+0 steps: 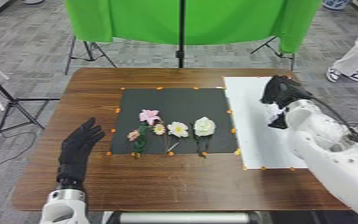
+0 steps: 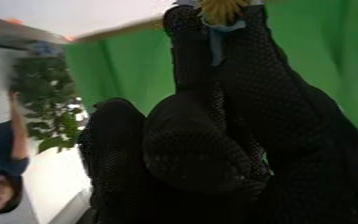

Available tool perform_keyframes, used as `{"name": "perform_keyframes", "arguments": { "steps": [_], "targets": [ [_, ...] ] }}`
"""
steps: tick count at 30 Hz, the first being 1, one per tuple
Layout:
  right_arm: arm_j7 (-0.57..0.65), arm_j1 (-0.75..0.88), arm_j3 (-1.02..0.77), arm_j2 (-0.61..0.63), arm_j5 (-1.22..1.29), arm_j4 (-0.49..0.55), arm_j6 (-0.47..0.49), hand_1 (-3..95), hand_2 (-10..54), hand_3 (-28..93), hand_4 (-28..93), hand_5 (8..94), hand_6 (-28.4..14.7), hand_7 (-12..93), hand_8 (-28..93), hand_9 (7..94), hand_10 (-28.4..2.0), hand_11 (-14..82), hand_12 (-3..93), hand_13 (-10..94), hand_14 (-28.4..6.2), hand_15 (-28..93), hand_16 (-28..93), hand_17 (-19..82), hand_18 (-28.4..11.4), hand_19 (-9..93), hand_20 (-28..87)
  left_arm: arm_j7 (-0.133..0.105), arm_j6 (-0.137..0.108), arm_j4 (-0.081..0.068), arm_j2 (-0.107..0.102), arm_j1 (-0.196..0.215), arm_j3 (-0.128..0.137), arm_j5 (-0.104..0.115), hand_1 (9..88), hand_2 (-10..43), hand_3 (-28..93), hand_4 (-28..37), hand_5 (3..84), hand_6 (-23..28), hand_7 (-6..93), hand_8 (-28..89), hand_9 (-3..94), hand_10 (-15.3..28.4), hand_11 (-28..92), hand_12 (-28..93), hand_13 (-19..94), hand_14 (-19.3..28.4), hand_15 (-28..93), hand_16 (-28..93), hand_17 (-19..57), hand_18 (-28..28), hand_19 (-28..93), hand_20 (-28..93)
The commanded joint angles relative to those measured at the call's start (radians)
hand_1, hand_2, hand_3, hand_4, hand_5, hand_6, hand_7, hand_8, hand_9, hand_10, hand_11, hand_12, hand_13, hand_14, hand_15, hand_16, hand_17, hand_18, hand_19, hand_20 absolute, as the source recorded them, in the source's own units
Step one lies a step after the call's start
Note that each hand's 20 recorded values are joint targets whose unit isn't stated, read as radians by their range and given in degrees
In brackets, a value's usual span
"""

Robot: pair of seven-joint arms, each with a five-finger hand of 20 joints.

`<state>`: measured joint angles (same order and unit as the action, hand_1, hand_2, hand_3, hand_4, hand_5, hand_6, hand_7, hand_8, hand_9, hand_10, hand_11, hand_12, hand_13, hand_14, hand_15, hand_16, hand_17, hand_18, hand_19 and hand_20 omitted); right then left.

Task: Arrange flowers

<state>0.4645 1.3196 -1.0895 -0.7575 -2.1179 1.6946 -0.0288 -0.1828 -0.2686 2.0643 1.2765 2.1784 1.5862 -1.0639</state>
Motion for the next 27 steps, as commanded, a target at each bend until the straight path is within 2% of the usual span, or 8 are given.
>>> {"name": "perform_keyframes", "arguments": {
  "steps": [1, 5, 9, 20, 22, 24, 26, 27],
  "targets": [
    [-0.036, 0.158, 0.014, -0.033, 0.005, 0.221, -0.008, 63.2, -9.5, 58, -22, 80.7, 1.6, 26, 7, 93.0, -7.5, 8.4, 38.7, 94, 0.3, 62, 32, 69, -10.0, 93, 60, 0.011, 0.015, -0.011, 0.008, 0.01, -0.006, -0.005, 22.3, 5.0, 68, -28.3, 39.1, 6.3, 9.3, -6, 38.0, 13.3, 20, 11, 31, 16.9, 29, -3, 4.3, 11.5, 12, 17],
    [-0.042, 0.166, 0.05, -0.087, 0.017, 0.207, -0.031, 63.0, -9.5, 58, -22, 80.7, 1.6, 25, 7, 93.0, -7.5, 8.2, 38.6, 94, 0.4, 62, 32, 69, -10.0, 93, 60, 0.014, 0.021, -0.015, 0.002, 0.004, -0.007, -0.003, 22.3, 5.1, 68, -28.3, 39.2, 6.3, 9.4, -6, 38.0, 13.3, 20, 11, 31, 16.9, 29, -3, 4.3, 11.5, 12, 17],
    [-0.043, 0.173, 0.071, -0.117, 0.013, 0.19, -0.014, 62.0, -9.5, 59, -22, 80.7, 1.6, 25, 7, 92.9, -7.6, 8.1, 38.8, 94, 0.2, 62, 32, 69, -10.0, 93, 61, 0.013, 0.027, -0.018, 0.004, -0.005, -0.012, -0.004, 22.1, 5.2, 68, -28.3, 39.2, 6.4, 9.3, -6, 38.0, 13.3, 20, 11, 30, 16.9, 29, -3, 4.3, 11.5, 12, 17],
    [-0.038, 0.254, 0.007, -0.119, 0.034, 0.224, 0.038, 58.0, -9.5, 57, -20, 75.6, 1.3, 23, 7, 88.0, -8.6, 7.3, 38.7, 93, 0.1, 62, 33, 69, -10.2, 93, 62, 0.022, 0.028, -0.019, 0.001, -0.005, -0.011, -0.004, 21.9, 5.4, 68, -28.3, 39.3, 6.3, 9.3, -6, 38.0, 13.3, 20, 11, 30, 16.9, 29, -3, 4.3, 11.5, 12, 17],
    [-0.043, 0.268, -0.002, -0.12, 0.042, 0.23, 0.051, 55.7, -9.5, 57, -19, 74.2, 1.2, 23, 6, 85.5, -9.0, 10.5, 35.9, 93, -0.1, 62, 34, 69, -10.2, 93, 62, 0.021, 0.029, -0.018, 0.002, -0.001, -0.01, -0.004, 21.9, 5.4, 68, -28.3, 39.3, 6.3, 9.4, -6, 38.0, 13.3, 20, 11, 30, 16.9, 29, -3, 4.3, 11.5, 12, 17],
    [-0.044, 0.277, -0.01, -0.123, 0.042, 0.233, 0.075, 49.3, -9.5, 64, -21, 71.7, 1.0, 21, 4, 82.2, -10.1, 16.3, 30.8, 93, -0.1, 62, 34, 68, -10.3, 93, 62, 0.018, 0.027, -0.018, 0.003, 0.001, -0.01, -0.004, 21.9, 5.3, 68, -28.3, 39.2, 6.3, 9.3, -6, 38.0, 13.3, 20, 11, 30, 16.9, 29, -3, 4.3, 11.5, 12, 17],
    [-0.042, 0.285, -0.016, -0.126, 0.054, 0.234, 0.077, 42.3, -9.5, 69, -22, 69.0, 1.0, 20, -8, 79.1, -11.3, 21.7, 23.7, 92, -0.3, 61, 34, 68, -10.5, 93, 61, 0.018, 0.028, -0.017, 0.004, 0.002, -0.01, -0.003, 21.9, 5.2, 68, -28.3, 39.2, 6.3, 9.3, -6, 38.0, 13.3, 20, 11, 30, 16.9, 29, -3, 4.3, 11.5, 12, 17],
    [-0.043, 0.286, -0.019, -0.129, 0.055, 0.234, 0.08, 40.6, -9.5, 69, -22, 68.0, 0.8, 19, -10, 78.6, -11.6, 22.4, 22.5, 92, -0.5, 61, 34, 68, -10.4, 93, 61, 0.018, 0.029, -0.018, 0.004, 0.0, -0.011, -0.004, 22.0, 5.2, 68, -28.3, 39.2, 6.3, 9.3, -6, 38.0, 13.3, 20, 11, 30, 16.9, 28, -3, 4.3, 11.5, 12, 17]
  ]
}}
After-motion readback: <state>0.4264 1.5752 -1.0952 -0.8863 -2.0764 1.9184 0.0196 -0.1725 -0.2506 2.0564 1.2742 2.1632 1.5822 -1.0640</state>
